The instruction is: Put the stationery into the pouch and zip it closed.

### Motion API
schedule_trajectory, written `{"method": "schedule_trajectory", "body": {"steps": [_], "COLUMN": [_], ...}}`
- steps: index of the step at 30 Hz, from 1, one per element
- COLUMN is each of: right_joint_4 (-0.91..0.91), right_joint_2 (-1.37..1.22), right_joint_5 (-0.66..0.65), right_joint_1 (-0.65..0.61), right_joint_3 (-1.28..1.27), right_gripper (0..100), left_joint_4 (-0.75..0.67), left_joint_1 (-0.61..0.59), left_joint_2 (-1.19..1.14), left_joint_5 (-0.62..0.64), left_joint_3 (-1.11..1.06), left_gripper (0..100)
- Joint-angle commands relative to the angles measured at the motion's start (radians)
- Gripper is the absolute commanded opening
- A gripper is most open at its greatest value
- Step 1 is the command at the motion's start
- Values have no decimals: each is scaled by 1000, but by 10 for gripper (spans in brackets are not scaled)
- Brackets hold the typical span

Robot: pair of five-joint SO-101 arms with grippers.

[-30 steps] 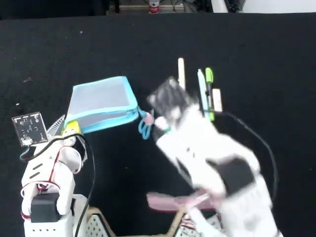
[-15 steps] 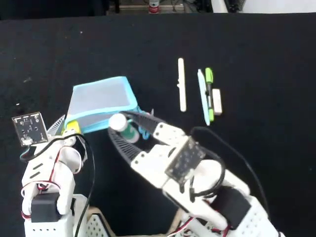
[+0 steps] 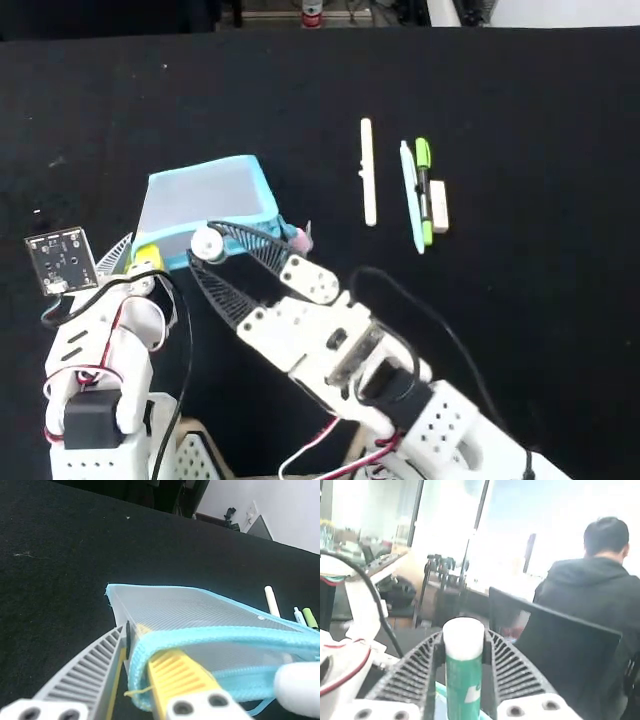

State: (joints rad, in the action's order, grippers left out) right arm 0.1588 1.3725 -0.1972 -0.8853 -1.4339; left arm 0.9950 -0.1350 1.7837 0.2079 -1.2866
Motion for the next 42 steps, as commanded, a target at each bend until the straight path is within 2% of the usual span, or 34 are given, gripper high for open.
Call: {"method": "schedule_trajectory", "body": {"steps": [1,9,18,24,31,35,42], "right_joint_4": [218,270,272,265,262,219,216], "right_joint_2": [5,4,2,28,30,30,30], "right_joint_5": [-5,2,2,3,-2,-3,2], "right_joint_1": [11,132,130,124,12,23,112], "right_joint_3": [-88,-137,-159,-85,-85,-108,-116], "right_gripper": [11,11,11,11,11,11,11], "left_joint_4": [3,3,2,0,2,3,3], "left_joint_1": [2,2,2,2,2,2,2], "left_joint_2": [-2,-2,-2,-2,-2,-2,-2], "left_joint_5": [3,3,3,3,3,3,3], "left_joint_3": [13,13,13,15,16,16,18], "left_gripper": [30,30,30,30,30,30,30]}}
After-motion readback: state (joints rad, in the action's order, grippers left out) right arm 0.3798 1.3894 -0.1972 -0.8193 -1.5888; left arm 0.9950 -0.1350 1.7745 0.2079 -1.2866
